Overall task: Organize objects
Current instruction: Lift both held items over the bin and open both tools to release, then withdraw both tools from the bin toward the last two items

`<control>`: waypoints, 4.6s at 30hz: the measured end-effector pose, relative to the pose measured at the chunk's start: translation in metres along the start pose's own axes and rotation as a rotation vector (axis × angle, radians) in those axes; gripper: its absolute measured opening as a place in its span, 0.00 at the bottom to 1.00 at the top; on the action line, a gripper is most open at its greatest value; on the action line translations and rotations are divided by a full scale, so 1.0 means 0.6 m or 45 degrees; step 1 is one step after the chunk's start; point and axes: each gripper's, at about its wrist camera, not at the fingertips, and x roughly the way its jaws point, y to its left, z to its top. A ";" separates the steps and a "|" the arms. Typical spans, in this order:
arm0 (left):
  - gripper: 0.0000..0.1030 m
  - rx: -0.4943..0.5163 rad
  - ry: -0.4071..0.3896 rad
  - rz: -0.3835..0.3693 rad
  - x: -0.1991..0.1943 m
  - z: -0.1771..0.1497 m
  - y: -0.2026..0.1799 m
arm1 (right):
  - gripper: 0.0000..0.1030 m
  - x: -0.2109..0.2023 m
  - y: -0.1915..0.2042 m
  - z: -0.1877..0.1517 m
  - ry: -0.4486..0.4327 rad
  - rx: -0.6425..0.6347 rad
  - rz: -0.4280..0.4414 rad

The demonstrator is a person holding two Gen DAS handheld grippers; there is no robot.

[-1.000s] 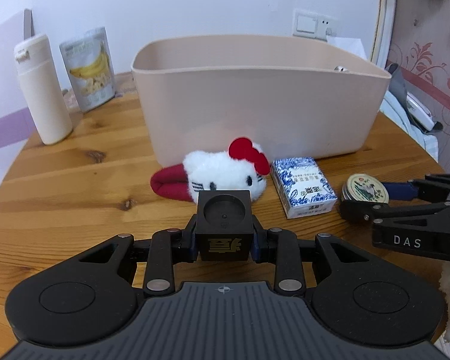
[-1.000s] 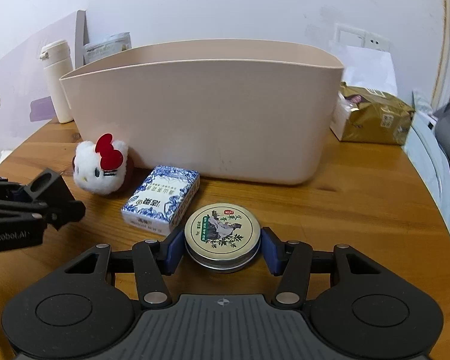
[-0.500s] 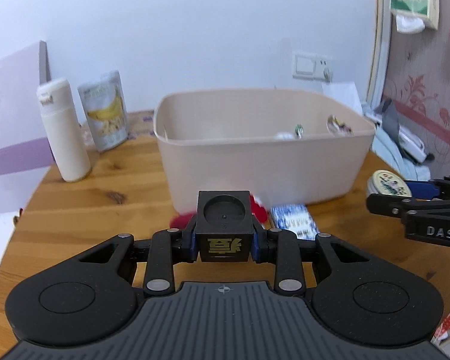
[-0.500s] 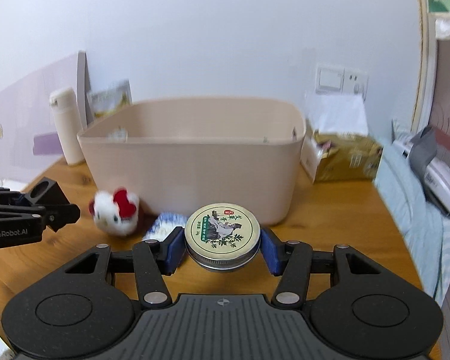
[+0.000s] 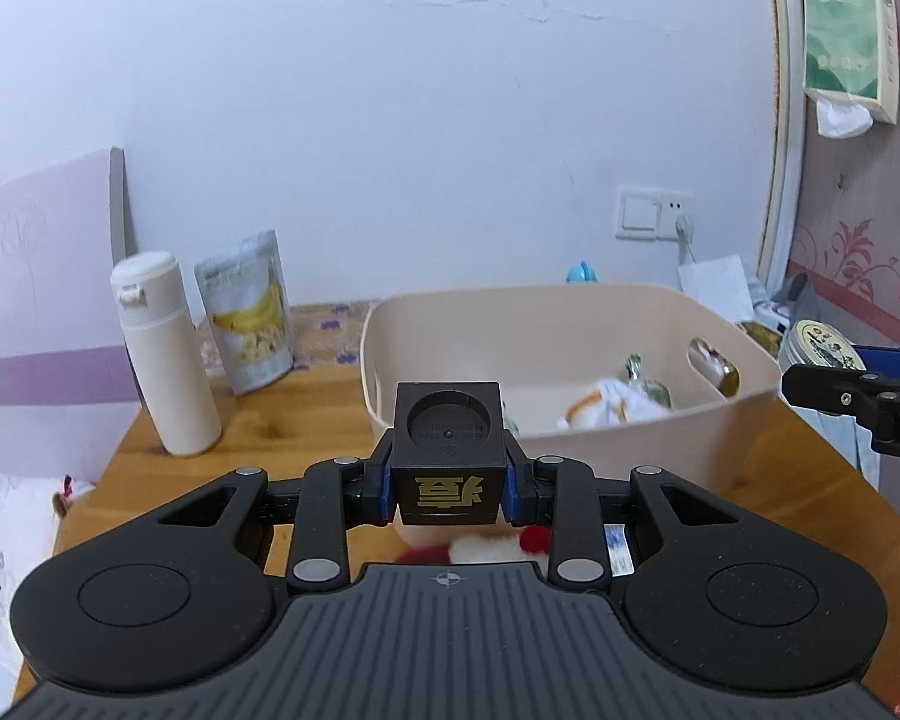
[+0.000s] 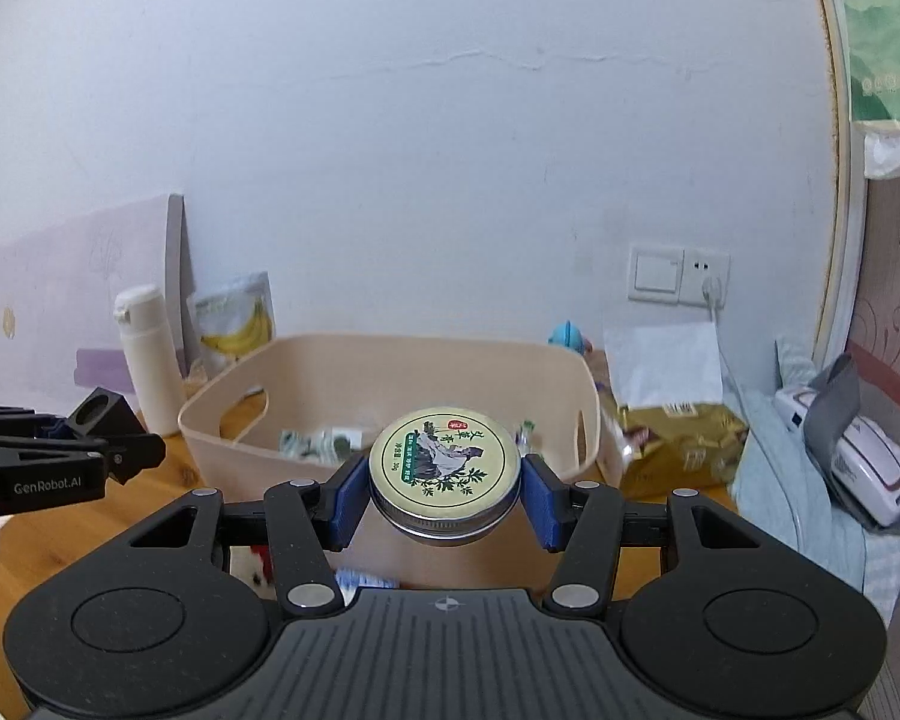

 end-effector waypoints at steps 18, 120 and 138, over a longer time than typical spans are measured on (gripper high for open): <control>0.31 0.030 -0.076 0.092 0.081 0.078 -0.021 | 0.50 0.109 -0.003 0.074 -0.036 -0.066 0.087; 0.87 0.034 0.324 -0.030 0.083 -0.115 0.013 | 1.00 0.091 0.018 -0.143 0.351 0.005 -0.025; 0.87 0.066 0.319 -0.088 0.103 -0.141 0.011 | 1.00 0.135 0.040 -0.178 0.443 -0.003 0.033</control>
